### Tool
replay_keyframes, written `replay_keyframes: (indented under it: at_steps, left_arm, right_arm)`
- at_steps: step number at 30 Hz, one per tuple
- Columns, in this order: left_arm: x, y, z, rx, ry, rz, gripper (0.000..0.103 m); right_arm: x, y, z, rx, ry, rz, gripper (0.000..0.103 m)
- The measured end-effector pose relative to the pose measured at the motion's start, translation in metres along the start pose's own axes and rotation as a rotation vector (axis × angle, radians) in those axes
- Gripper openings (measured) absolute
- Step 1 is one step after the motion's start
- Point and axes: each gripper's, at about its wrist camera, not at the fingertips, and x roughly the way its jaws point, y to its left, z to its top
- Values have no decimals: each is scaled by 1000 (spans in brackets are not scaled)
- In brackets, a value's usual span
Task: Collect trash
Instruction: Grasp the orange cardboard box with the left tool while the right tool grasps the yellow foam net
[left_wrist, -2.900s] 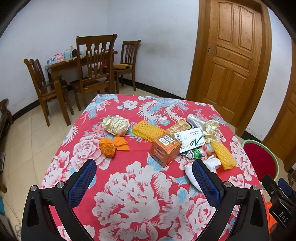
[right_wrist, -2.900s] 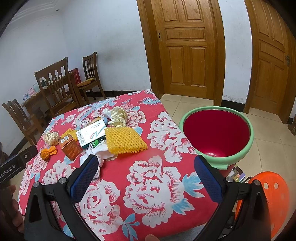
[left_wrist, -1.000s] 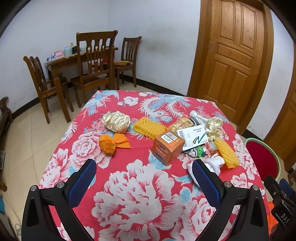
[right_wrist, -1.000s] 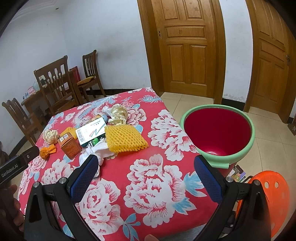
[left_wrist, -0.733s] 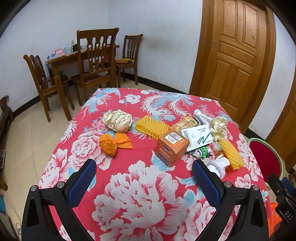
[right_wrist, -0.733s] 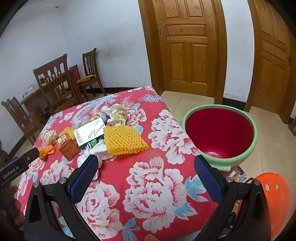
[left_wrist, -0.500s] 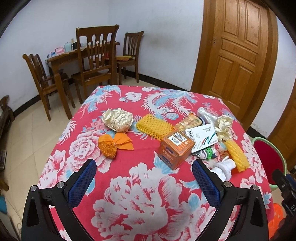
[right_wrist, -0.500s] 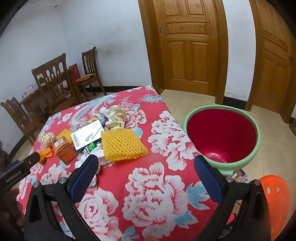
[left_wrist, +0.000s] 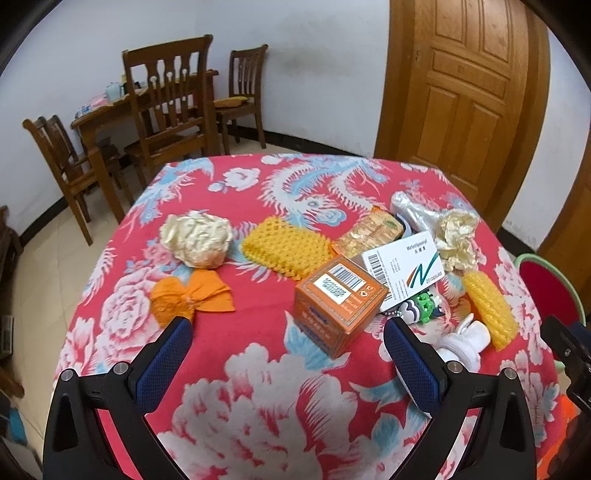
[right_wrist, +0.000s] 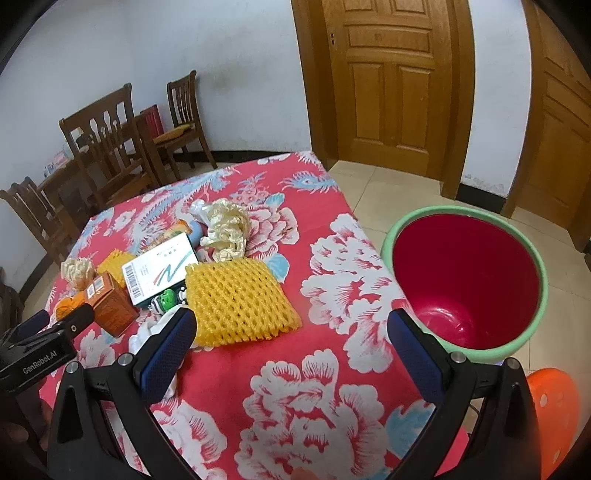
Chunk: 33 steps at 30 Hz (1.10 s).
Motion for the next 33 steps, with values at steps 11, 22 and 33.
replay_keyframes:
  at_steps: [11, 22, 33]
  left_arm:
    - [23, -9, 6, 28, 26, -32, 99]
    - [31, -13, 7, 85, 46, -178, 67]
    - [35, -4, 5, 71, 68, -285, 62]
  right_arm:
    - [33, 1, 1, 11, 78, 18, 97]
    - [53, 13, 0, 11, 126, 11, 86]
    - [56, 20, -6, 33, 154, -17, 61]
